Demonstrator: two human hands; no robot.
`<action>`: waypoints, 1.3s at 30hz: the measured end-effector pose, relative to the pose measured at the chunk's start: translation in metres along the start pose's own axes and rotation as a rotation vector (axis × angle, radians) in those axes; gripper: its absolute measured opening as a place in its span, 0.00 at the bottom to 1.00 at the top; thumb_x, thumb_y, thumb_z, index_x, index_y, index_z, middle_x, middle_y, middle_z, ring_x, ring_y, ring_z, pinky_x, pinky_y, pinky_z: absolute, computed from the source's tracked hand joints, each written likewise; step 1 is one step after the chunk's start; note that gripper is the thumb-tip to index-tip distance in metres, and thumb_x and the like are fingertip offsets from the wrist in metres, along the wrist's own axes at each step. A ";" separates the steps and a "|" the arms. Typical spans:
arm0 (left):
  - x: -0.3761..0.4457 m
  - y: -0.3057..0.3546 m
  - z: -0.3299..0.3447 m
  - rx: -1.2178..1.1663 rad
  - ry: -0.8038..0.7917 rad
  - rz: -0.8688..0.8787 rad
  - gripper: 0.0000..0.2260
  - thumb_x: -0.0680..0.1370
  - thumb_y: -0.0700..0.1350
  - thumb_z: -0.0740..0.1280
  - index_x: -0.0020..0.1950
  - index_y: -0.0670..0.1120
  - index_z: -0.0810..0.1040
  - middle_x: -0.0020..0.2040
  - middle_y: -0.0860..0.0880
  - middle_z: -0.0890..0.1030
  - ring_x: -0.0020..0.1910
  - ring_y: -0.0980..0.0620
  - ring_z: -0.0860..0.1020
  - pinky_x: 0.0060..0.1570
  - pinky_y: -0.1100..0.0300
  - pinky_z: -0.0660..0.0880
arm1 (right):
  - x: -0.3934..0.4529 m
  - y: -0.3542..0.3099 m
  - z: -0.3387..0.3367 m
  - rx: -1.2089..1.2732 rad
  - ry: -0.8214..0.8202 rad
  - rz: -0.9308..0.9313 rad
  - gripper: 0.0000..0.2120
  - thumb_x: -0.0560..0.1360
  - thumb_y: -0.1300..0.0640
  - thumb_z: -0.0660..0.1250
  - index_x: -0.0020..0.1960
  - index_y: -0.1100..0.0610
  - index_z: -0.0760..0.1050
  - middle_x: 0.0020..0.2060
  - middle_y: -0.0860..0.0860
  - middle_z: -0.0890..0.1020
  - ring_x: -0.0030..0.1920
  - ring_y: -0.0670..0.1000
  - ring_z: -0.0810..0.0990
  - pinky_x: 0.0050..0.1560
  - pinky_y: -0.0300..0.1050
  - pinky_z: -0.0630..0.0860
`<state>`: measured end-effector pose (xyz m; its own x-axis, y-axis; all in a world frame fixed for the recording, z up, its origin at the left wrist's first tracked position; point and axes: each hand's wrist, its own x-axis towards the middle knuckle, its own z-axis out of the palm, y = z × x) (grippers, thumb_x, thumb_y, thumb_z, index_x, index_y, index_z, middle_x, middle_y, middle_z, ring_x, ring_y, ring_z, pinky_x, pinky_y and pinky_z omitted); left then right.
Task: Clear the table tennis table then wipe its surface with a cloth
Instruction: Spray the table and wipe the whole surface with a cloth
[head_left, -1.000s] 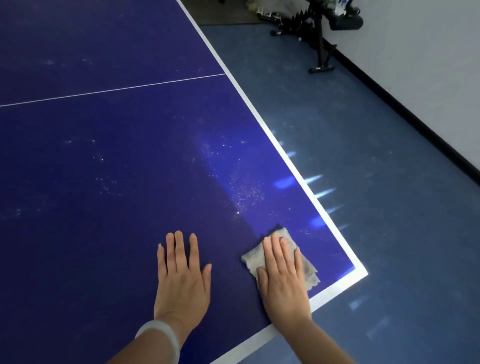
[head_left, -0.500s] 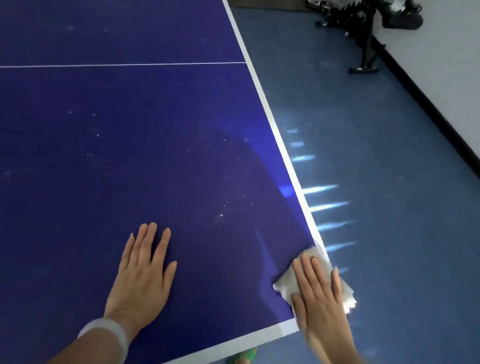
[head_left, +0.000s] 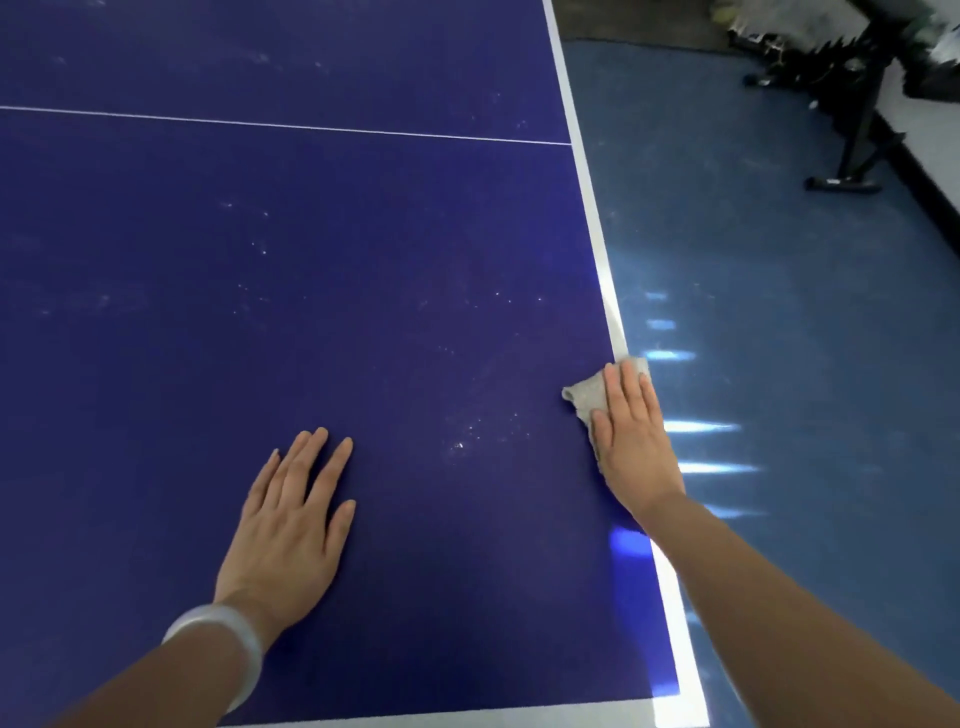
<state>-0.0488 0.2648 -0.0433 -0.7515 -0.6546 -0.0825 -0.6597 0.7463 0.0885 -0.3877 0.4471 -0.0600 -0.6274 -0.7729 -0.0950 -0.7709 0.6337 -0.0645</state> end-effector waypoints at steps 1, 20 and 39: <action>-0.001 0.000 0.000 -0.001 -0.005 0.000 0.27 0.82 0.56 0.43 0.79 0.48 0.54 0.79 0.46 0.57 0.78 0.51 0.52 0.77 0.50 0.47 | -0.010 -0.003 0.004 -0.044 0.012 -0.023 0.32 0.82 0.52 0.32 0.74 0.67 0.61 0.77 0.60 0.54 0.78 0.61 0.47 0.77 0.56 0.49; -0.002 0.000 -0.001 0.000 -0.003 0.001 0.26 0.82 0.55 0.46 0.79 0.48 0.57 0.78 0.47 0.59 0.78 0.50 0.54 0.75 0.49 0.51 | 0.088 0.000 0.011 -0.183 -0.138 0.110 0.41 0.75 0.43 0.19 0.79 0.58 0.50 0.79 0.53 0.44 0.78 0.60 0.47 0.75 0.58 0.53; -0.002 0.000 -0.002 -0.016 -0.012 -0.013 0.26 0.82 0.56 0.46 0.79 0.49 0.56 0.78 0.48 0.59 0.78 0.51 0.54 0.75 0.51 0.49 | -0.006 -0.100 -0.008 -0.126 0.016 -0.403 0.27 0.81 0.48 0.46 0.78 0.56 0.56 0.77 0.53 0.60 0.75 0.61 0.59 0.72 0.63 0.58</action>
<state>-0.0476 0.2658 -0.0412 -0.7429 -0.6625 -0.0954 -0.6694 0.7358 0.1030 -0.3079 0.3885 -0.0450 -0.2739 -0.9591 -0.0716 -0.9617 0.2725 0.0286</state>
